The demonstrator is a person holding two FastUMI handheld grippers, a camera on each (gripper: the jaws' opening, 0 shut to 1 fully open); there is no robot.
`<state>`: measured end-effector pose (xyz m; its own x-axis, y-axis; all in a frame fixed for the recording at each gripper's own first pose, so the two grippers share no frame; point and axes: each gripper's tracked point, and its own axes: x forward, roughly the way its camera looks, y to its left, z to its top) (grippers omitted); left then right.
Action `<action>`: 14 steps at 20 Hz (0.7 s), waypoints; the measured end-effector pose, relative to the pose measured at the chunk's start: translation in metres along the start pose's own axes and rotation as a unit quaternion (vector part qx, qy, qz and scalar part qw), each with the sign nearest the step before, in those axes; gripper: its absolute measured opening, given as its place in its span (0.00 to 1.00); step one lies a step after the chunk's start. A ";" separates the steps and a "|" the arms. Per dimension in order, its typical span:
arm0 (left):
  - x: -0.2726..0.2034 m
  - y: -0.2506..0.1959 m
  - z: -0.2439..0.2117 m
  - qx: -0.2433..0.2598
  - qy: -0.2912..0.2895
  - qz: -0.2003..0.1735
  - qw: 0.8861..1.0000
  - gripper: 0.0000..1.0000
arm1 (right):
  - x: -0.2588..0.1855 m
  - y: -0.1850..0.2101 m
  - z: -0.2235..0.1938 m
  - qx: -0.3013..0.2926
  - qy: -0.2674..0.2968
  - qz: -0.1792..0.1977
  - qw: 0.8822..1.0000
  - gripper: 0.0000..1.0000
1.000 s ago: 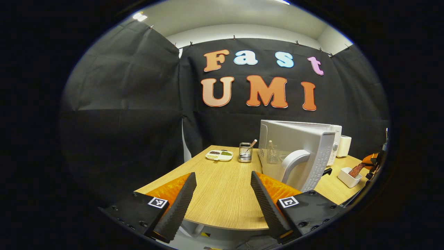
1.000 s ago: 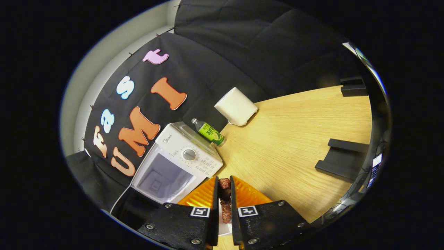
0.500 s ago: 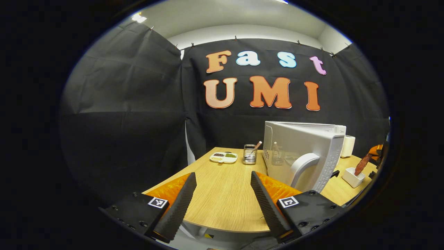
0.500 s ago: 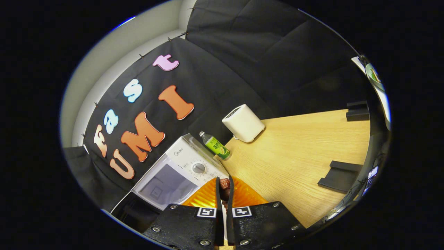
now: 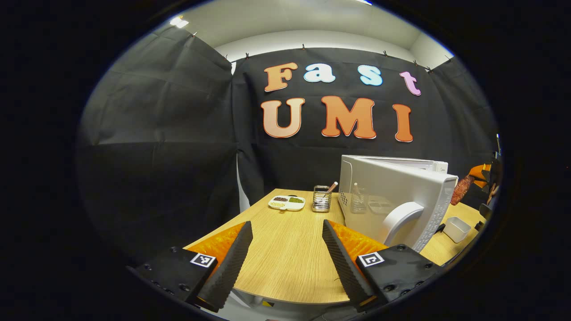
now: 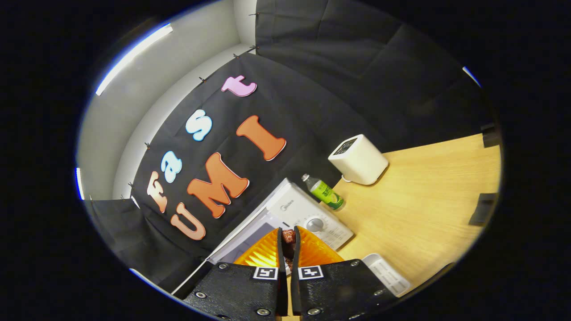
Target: Open the microwave oven with the left hand, put the food in, and close the microwave oven.
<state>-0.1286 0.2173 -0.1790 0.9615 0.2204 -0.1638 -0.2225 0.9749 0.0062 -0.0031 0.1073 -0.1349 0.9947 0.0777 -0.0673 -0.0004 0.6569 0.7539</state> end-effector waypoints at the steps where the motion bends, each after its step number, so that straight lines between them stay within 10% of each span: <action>1: 0.001 0.001 -0.002 0.000 0.001 0.000 1.000 1.00 | 0.006 0.011 -0.005 -0.001 0.004 0.009 1.000 0.02; 14: 0.018 0.023 -0.004 -0.006 0.008 0.015 1.000 1.00 | 0.113 0.085 -0.124 0.045 0.060 0.038 0.996 0.02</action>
<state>-0.1172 0.2432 -0.1860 0.9516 0.2489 -0.1801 -0.2531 0.9674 -0.0007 0.0965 0.2647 -0.1595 0.9729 0.2165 -0.0814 -0.0600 0.5761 0.8152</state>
